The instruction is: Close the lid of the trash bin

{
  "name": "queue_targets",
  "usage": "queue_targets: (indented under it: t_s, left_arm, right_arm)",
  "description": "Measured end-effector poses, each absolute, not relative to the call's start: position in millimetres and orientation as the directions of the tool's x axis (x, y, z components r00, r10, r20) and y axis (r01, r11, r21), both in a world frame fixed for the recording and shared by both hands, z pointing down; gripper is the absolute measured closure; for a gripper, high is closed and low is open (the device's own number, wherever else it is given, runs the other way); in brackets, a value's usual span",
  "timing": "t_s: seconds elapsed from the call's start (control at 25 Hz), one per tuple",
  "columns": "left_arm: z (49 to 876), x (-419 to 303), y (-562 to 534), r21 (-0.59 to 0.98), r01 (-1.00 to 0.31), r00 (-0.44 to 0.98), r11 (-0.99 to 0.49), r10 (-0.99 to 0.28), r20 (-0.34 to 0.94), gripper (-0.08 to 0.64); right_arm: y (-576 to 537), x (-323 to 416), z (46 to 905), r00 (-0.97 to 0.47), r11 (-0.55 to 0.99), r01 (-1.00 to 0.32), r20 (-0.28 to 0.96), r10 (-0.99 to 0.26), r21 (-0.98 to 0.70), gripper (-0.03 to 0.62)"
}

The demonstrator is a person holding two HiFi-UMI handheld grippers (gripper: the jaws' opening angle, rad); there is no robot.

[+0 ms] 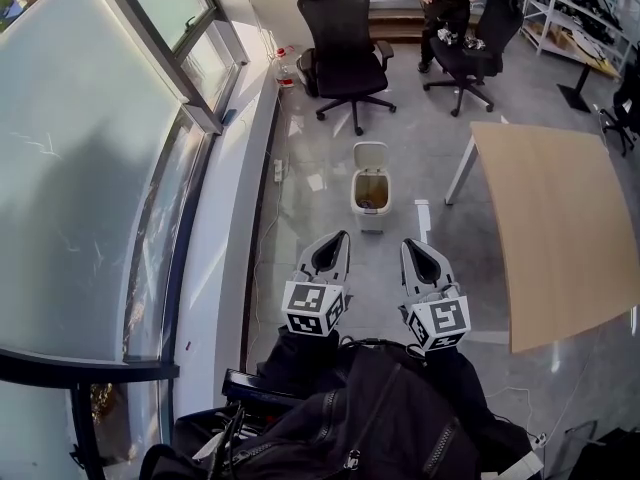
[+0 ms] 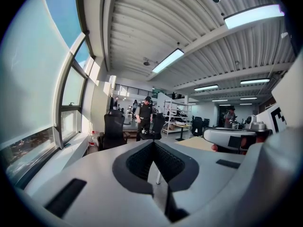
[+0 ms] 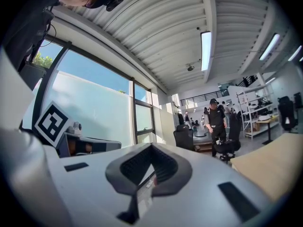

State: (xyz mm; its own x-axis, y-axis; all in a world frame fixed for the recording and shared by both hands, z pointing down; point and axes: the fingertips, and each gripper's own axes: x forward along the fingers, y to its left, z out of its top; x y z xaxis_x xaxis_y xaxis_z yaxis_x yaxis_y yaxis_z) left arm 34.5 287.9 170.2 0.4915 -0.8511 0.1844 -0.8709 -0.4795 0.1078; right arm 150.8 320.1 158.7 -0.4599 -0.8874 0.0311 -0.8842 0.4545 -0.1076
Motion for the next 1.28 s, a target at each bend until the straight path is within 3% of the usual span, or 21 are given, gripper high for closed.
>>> queue_targets:
  t_s: [0.52,0.92,1.28]
  left_arm:
    - [210,43,270,0.135,-0.867,0.498,-0.479,-0.831,0.247,0.558]
    - [221,26,153,0.167,-0.859,0.512,-0.485,-0.823,0.245,0.558]
    - [266,-8,51,0.201,-0.862,0.507,-0.465,-0.794,0.335,0.558]
  right_arm:
    - [298,154,196,-0.47,0.455,-0.878,0.093,-0.878,-0.148,0.588]
    - [183,130,205,-0.488,0.473,-0.871,0.128,-0.863,-0.131,0.588]
    - [75,93,240,-0.49,0.467,-0.871,0.227,-0.841,-0.152,0.588]
